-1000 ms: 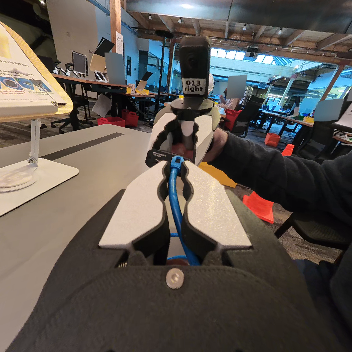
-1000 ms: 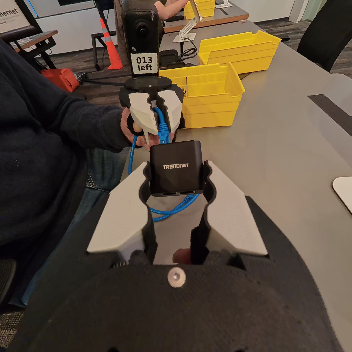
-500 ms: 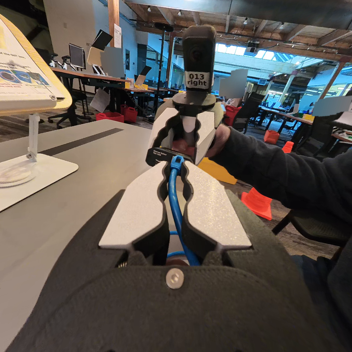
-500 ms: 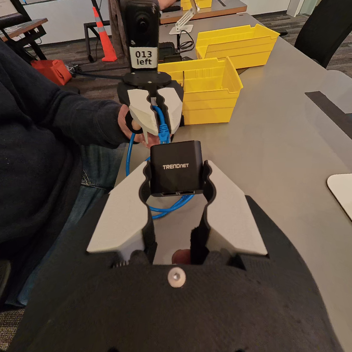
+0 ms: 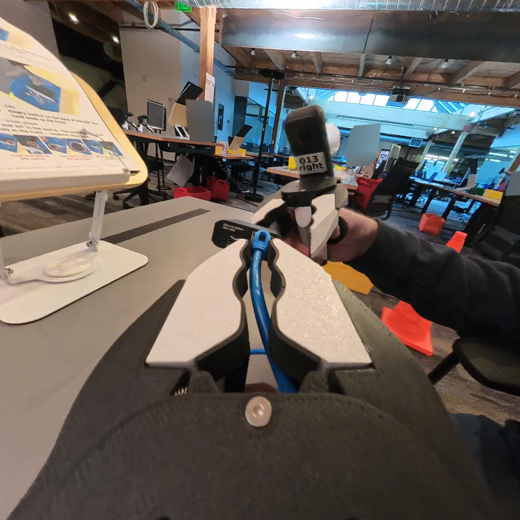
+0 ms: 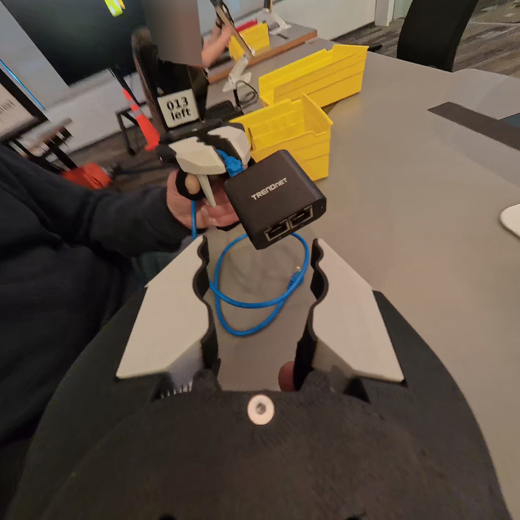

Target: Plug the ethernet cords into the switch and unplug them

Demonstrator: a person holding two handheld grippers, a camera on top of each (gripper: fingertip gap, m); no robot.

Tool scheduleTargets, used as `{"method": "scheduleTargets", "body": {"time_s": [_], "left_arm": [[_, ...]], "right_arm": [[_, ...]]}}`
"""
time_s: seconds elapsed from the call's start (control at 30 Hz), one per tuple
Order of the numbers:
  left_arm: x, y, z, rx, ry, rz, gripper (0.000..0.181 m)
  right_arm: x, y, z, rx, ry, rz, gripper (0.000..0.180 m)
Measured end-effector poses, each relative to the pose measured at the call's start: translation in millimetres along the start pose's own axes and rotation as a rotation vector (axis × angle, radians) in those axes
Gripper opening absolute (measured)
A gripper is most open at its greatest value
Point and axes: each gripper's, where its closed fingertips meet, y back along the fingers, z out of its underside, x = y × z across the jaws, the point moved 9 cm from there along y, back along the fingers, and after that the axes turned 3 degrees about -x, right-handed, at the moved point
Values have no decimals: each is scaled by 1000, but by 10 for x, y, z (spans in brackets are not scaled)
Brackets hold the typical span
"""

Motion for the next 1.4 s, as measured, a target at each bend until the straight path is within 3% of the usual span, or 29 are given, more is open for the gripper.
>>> {"method": "scheduleTargets", "body": {"time_s": [0.13, 0.3, 0.37, 0.5, 0.73, 1.03, 1.13, 1.27, 1.4], "left_arm": [[119, -53, -7, -18, -110, -34, 12], [209, -59, -3, -23, -214, -42, 12], [241, -77, 28, -40, -255, -54, 12], [298, -63, 35, -25, -280, -28, 12], [191, -57, 89, -82, -227, -6, 14], [40, 39, 54, -262, -311, -96, 28], [108, 9, -77, -301, -335, -57, 34], [214, -159, -103, -421, -332, 17, 44], [284, -252, 7, -530, -319, 98, 28]], "right_arm": [[-22, -42, 19, 132, -148, -95, 71], [83, -32, 95, 261, -335, -191, 45], [114, -68, 147, 259, -386, -214, 44], [98, -29, 153, 290, -362, -264, 37], [53, 103, 13, 254, -213, -189, 24], [-98, 218, -258, -26, 54, 13, 21], [-195, 152, -320, -227, 185, 85, 22], [-387, -41, -405, -450, 352, 52, 22], [-475, -193, -477, -569, 440, 33, 22]]}}
